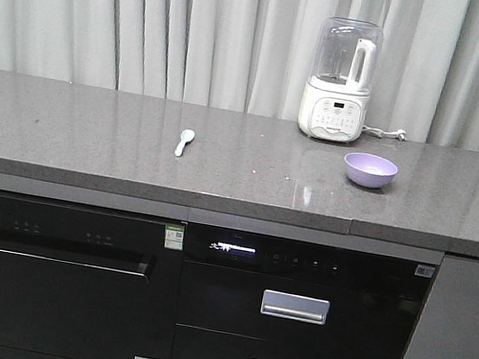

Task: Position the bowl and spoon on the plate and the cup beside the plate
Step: 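Drive the base toward the counter with the white spoon and lilac bowl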

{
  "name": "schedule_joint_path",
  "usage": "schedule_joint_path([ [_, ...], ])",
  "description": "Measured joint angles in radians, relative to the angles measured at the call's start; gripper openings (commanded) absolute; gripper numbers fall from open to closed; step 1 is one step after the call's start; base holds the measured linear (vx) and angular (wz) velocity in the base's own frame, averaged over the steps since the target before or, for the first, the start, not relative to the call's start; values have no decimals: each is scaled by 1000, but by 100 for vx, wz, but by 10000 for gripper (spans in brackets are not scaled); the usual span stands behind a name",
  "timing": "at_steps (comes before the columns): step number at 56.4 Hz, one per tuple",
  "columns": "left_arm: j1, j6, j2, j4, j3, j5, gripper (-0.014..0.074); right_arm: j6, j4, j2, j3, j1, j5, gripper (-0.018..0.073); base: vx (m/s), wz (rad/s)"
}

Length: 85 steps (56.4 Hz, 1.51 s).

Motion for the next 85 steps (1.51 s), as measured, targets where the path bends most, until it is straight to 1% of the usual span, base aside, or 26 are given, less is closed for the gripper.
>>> schedule_joint_path([
  [52,0,0,0,0,0,0,-6,0,0,0,0,0,0,-8,1,-2],
  [85,0,0,0,0,0,0,-6,0,0,0,0,0,0,-8,21,-12],
])
